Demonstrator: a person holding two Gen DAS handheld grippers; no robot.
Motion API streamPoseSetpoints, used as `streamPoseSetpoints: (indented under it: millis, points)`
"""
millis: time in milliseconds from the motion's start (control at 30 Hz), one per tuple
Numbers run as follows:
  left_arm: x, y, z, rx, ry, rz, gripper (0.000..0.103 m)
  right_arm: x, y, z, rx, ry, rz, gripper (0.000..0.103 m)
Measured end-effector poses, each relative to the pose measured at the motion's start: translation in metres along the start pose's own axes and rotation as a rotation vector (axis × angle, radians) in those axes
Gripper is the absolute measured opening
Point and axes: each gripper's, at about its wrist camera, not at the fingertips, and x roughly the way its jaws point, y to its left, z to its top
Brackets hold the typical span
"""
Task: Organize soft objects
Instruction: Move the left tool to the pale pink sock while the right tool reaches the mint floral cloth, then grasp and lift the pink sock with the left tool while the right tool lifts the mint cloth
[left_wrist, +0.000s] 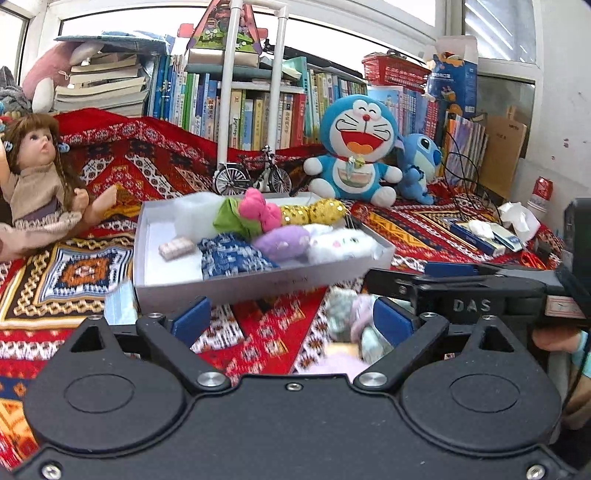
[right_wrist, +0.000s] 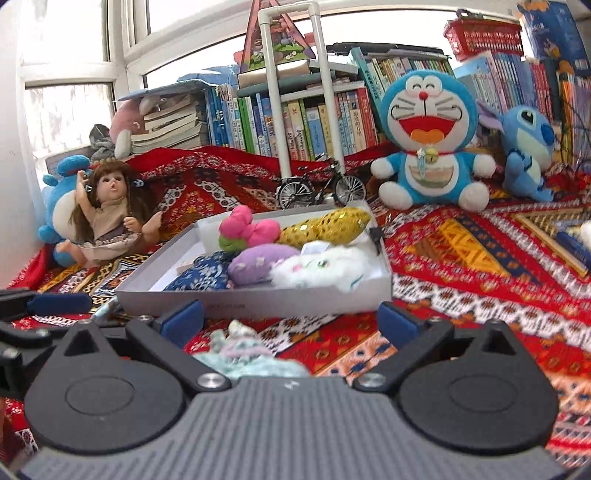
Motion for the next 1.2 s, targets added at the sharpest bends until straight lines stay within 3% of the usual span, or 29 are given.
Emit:
streamPoseSetpoints:
  millis: [433, 867, 1000, 1200]
  points:
    - [-0.014, -0.014, -0.037, 0.11, -0.049, 0.028, 0.098, 0.009, 0.008, -0.018, -0.016, 0.023, 0.037, 0.103]
    - [-0.011, -0.016, -0.048, 0.056, -0.011, -0.047, 0.096, 0.01, 0.009, -0.02, -0.01, 0.03, 0.034, 0.103]
    - [-0.008, -0.017, -0.048, 0.031, 0.018, -0.081, 0.092, 0.01, 0.009, -0.02, -0.01, 0.03, 0.034, 0.103]
    - [-0.006, -0.024, -0.051, 0.032, 0.042, -0.126, 0.075, 0.01, 0.009, -0.02, -0.011, 0.031, 0.035, 0.103]
